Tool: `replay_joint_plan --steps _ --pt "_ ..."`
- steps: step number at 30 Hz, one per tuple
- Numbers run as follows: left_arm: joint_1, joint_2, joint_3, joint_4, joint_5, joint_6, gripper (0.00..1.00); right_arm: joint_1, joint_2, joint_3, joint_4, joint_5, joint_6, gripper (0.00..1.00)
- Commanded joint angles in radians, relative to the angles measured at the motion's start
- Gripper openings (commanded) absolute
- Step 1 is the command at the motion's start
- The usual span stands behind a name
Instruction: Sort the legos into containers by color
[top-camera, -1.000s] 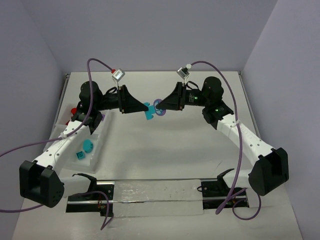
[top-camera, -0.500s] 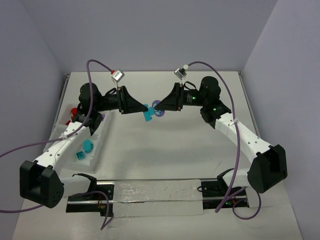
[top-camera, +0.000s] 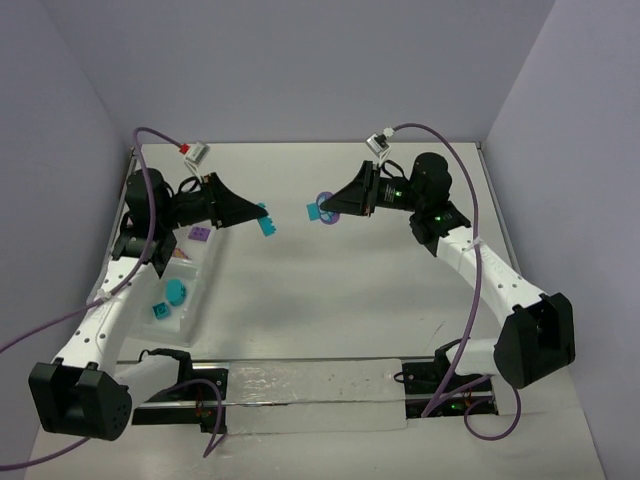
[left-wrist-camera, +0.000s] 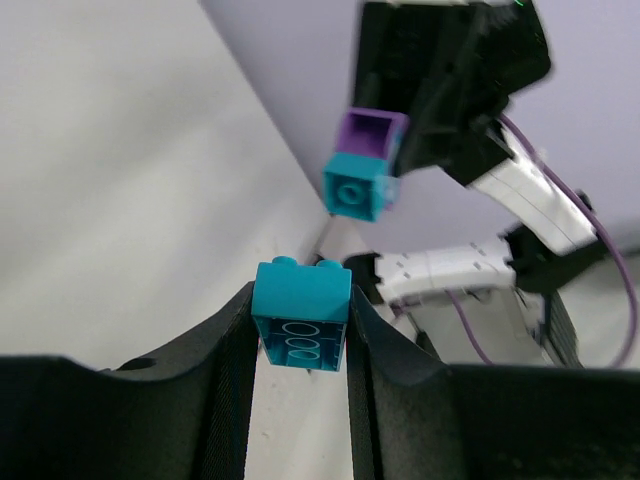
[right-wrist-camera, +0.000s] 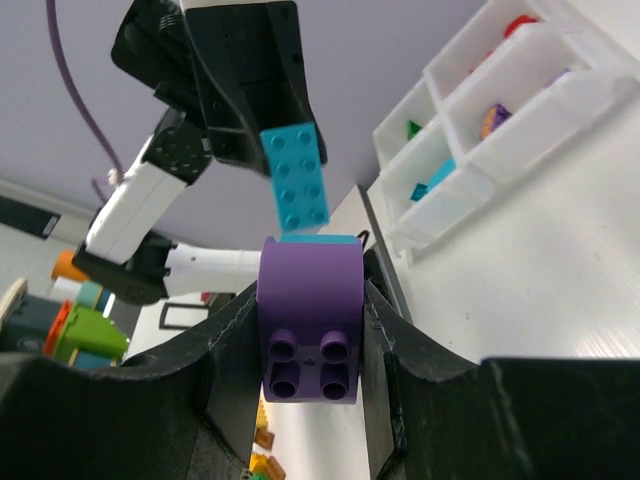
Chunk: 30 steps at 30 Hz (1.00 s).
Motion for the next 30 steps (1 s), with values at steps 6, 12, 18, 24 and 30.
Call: replay_joint_plan --steps 6,12,18,24,30 --pt "0.147 -0.044 0.167 -0.863 -0.922 0.129 0.00 -0.020 -0.067 0.062 -0.271 0.082 -0.202 0.00" --pt "0.239 -0.119 0.095 -1.093 -1.339 0.038 0.00 -0.022 -0.064 0.074 -0.269 0.076 -0.195 0.00" --pt "0.304 -0.119 0.015 -1.086 -1.402 0.011 0.00 -0.020 -0.064 0.050 -0.241 0.075 -0.165 0.00" --pt "0.326 -0.078 -0.012 -1.017 -1.323 0.053 0.05 -0.020 -0.100 0.009 -0.214 0.081 -0.153 0.00" --pt "0.326 -0.051 -0.024 -0.990 -1.285 0.053 0.58 -0.022 -0.116 0.006 -0.237 0.085 -0.179 0.00"
